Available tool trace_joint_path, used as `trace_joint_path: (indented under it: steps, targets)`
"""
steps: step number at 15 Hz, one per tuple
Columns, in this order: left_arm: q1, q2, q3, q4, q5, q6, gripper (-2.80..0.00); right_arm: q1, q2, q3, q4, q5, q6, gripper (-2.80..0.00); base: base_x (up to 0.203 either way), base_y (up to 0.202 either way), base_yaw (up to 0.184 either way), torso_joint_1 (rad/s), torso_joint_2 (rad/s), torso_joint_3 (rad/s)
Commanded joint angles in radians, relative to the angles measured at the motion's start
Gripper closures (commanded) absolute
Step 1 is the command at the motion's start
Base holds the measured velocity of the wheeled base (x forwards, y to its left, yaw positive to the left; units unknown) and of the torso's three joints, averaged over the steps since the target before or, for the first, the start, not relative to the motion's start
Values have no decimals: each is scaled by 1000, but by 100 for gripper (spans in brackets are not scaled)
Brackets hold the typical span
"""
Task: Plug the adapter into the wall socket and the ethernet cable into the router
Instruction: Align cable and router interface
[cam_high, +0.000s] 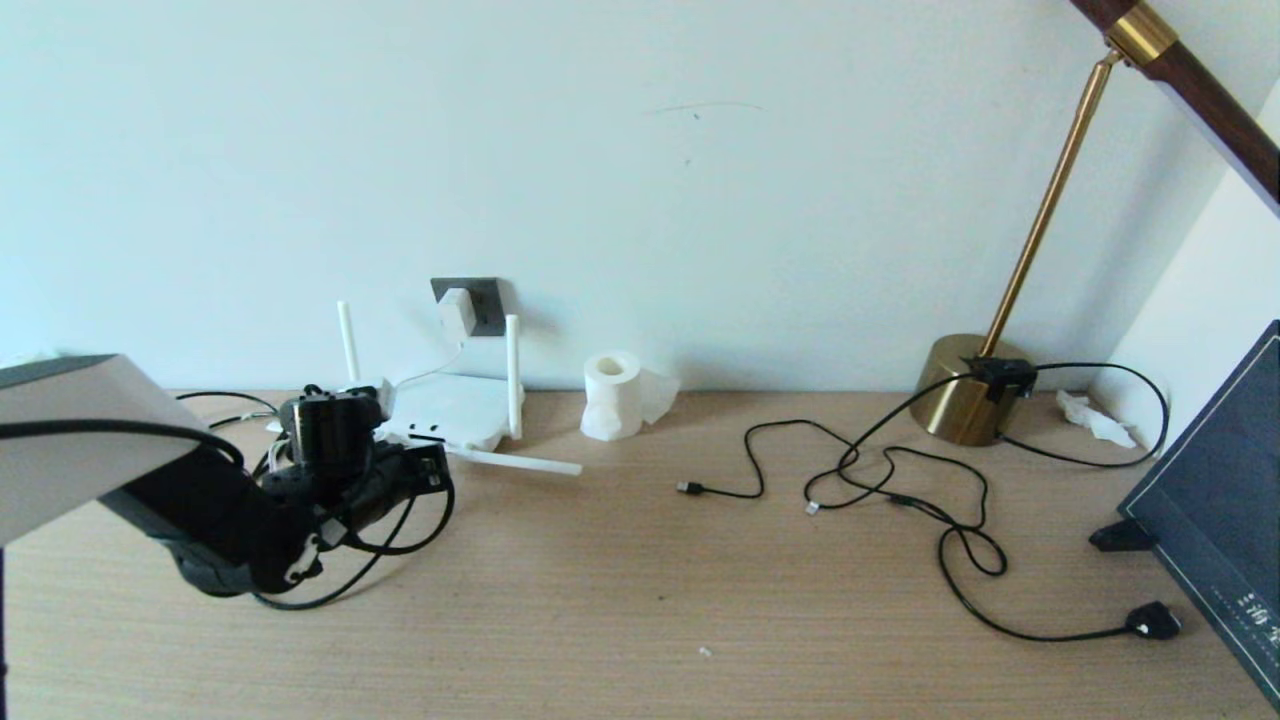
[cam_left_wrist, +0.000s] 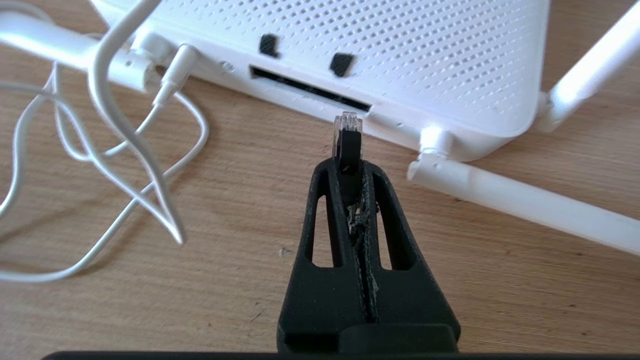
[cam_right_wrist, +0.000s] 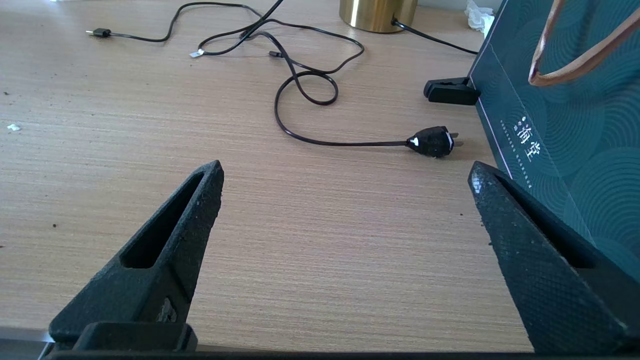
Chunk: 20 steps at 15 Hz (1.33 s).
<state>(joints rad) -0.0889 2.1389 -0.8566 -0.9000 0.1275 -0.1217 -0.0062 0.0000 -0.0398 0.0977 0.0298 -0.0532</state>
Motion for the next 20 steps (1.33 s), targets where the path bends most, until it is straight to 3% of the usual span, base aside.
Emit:
trace_joint_path:
  steps: [1,4,10,20]
  targets:
    - [0,2,-4,-5,-14,1,0,0,2,0,1,1,0,-280,0,0,0,0,0,0]
    - [9,-5,6,-4,-28,14,0,0,2,0,1,1,0,-280,0,0,0,0,0,0]
    - [102,-8,71,-73,-156,176,0,0,2,0,1,1,0,-280,0,0,0,0,0,0]
    - [96,-1,83,-91,-205,182,0,0,2,0,1,1,0,-280,0,0,0,0,0,0]
